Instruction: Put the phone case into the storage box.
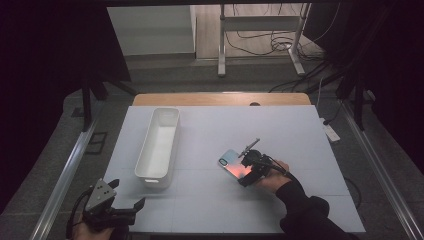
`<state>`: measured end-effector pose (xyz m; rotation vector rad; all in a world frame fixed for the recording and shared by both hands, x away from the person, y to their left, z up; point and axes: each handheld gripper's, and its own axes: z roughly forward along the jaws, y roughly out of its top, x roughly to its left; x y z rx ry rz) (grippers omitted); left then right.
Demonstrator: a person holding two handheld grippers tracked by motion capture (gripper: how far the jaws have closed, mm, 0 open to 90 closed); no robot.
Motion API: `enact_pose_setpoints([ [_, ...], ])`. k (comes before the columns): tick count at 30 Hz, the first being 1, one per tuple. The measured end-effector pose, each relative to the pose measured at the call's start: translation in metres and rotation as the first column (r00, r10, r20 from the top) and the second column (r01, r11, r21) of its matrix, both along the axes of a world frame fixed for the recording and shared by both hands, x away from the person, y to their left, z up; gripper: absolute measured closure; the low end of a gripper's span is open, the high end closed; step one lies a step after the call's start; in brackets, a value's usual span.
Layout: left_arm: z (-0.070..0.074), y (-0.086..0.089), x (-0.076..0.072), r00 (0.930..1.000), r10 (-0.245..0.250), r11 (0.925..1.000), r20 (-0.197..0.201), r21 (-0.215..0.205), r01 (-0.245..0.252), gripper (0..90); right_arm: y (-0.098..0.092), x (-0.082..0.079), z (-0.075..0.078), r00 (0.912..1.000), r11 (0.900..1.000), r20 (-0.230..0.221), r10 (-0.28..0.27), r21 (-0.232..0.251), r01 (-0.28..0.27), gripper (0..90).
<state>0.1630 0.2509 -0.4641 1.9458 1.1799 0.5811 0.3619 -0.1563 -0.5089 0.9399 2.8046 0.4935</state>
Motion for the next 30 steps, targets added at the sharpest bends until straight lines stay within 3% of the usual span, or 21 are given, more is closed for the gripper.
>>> enact_pose_setpoints([
  [11, 0.000, 0.002, 0.001, 0.9998, -0.017, 0.9995, -0.011, -0.025, 0.017, 3.5, -0.001, -0.002, 0.001, 0.9999, 1.000, 0.014, -0.006, 0.023, 0.006, 16.8],
  [30, 0.000, 0.002, 0.002, 0.9998, -0.012, 0.9997, -0.014, -0.022, 0.012, 0.9, -0.007, -0.013, 0.024, 0.9947, 0.988, 0.102, 0.011, 0.151, -0.026, 16.8],
])
